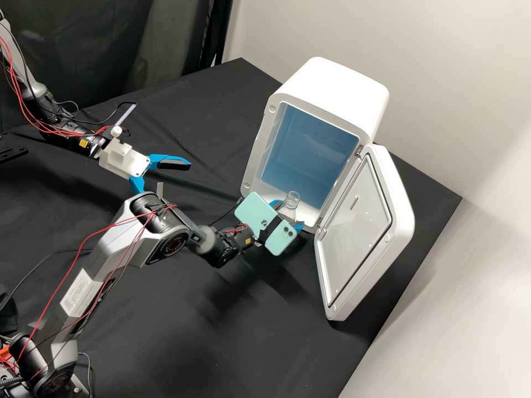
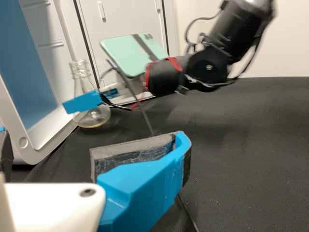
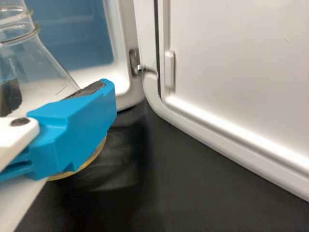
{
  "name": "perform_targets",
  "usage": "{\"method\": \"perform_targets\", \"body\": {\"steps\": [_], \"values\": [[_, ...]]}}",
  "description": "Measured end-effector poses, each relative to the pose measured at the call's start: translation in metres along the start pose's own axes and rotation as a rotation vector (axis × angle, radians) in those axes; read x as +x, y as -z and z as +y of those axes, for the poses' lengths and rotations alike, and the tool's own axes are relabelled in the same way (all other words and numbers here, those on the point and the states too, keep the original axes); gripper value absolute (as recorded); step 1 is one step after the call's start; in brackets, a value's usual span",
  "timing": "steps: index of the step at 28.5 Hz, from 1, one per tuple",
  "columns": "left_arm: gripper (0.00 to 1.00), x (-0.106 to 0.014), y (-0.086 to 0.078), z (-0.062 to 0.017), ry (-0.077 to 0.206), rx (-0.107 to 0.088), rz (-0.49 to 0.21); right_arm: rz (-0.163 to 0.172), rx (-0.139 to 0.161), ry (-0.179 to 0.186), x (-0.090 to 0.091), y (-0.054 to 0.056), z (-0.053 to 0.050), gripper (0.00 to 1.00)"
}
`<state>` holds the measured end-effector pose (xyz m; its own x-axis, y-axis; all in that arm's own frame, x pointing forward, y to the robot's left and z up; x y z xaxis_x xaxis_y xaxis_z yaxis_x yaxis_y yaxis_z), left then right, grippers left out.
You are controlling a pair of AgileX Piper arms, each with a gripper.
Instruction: Place the flask in the incubator
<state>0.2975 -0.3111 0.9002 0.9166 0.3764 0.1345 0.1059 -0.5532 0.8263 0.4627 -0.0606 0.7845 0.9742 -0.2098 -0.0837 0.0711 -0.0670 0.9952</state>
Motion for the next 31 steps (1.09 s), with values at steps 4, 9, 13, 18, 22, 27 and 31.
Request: {"method": "perform_targets", "body": {"steps": [4, 9, 13, 18, 22, 27, 31], "values": [[1.0, 0.0, 0.0, 0.0, 0.0, 0.0, 0.0, -0.02, 0.0, 0.02, 0.012, -0.001, -0.003, 0.0], [1.0, 0.0, 0.0, -0.0001, 0.001, 0.0, 0.0, -0.029, -0.018, 0.026, 0.019, -0.002, -0.004, 0.0], [1.0, 0.0, 0.0, -0.0001, 0.001, 0.0, 0.0, -0.028, -0.018, 0.025, 0.019, -0.001, -0.003, 0.0], [1.0, 0.0, 0.0, -0.0007, 0.008, 0.0, 0.002, -0.037, -0.016, 0.018, 0.019, -0.006, 0.0, 0.0], [1.0, 0.0, 0.0, -0.0009, 0.01, 0.0, 0.002, -0.059, -0.002, -0.007, 0.008, -0.011, 0.017, 0.0], [1.0, 0.0, 0.0, -0.0016, 0.018, 0.0, 0.004, -0.047, 0.057, -0.085, -0.005, -0.007, 0.051, 0.0], [1.0, 0.0, 0.0, -0.0018, 0.02, 0.0, 0.005, -0.005, 0.094, -0.147, -0.014, 0.003, 0.076, 0.0]]}}
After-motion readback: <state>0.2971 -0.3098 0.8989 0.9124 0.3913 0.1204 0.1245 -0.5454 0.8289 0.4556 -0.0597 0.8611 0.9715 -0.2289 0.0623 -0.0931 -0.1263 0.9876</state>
